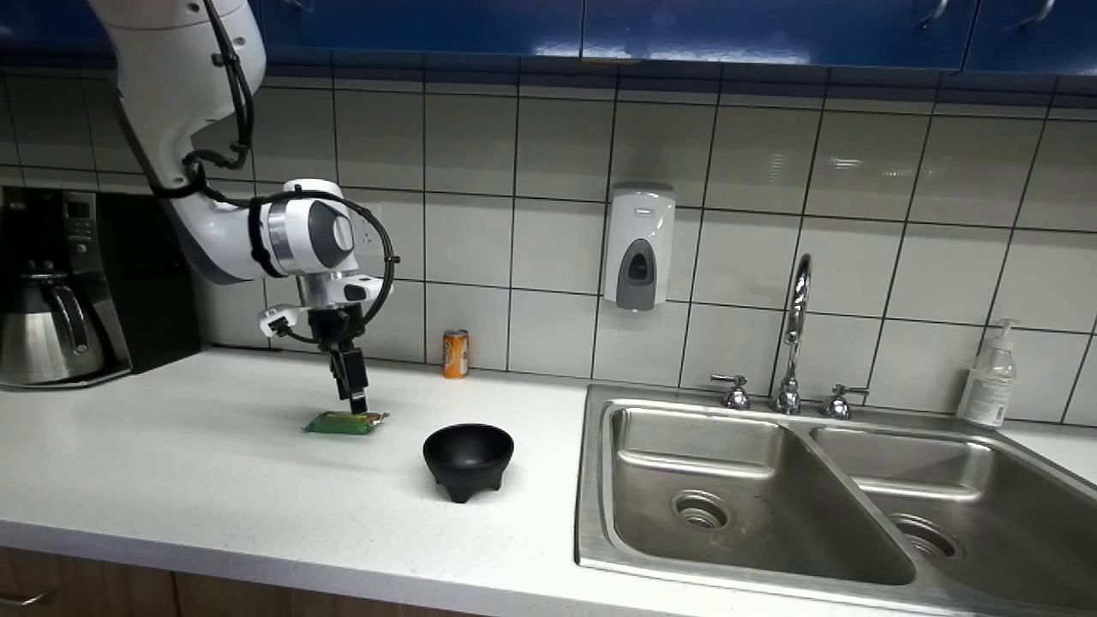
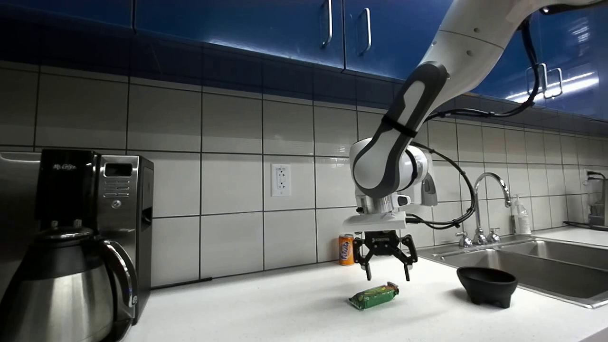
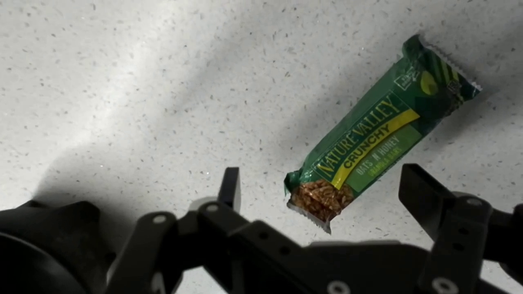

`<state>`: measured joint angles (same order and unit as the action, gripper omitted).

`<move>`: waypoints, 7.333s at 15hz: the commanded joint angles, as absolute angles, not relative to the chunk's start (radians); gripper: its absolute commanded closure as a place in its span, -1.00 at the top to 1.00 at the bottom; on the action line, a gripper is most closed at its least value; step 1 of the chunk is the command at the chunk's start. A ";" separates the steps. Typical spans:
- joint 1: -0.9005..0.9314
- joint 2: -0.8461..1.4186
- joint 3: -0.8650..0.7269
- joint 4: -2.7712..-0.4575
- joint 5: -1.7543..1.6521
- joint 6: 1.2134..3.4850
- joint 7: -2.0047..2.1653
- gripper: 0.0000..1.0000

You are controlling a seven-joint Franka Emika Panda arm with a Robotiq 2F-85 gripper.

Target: Put the chocolate bar inside the black bowl

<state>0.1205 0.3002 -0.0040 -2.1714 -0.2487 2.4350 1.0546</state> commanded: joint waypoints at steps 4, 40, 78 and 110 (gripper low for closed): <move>0.161 0.370 -0.041 -2.113 -0.241 2.465 1.119 1.00; 0.168 0.435 -0.039 -2.099 -0.107 2.555 1.137 1.00; 0.073 0.138 -0.115 -2.298 -0.076 2.497 1.014 -0.65; -0.126 0.102 -0.186 -2.374 -0.057 2.403 1.053 -0.65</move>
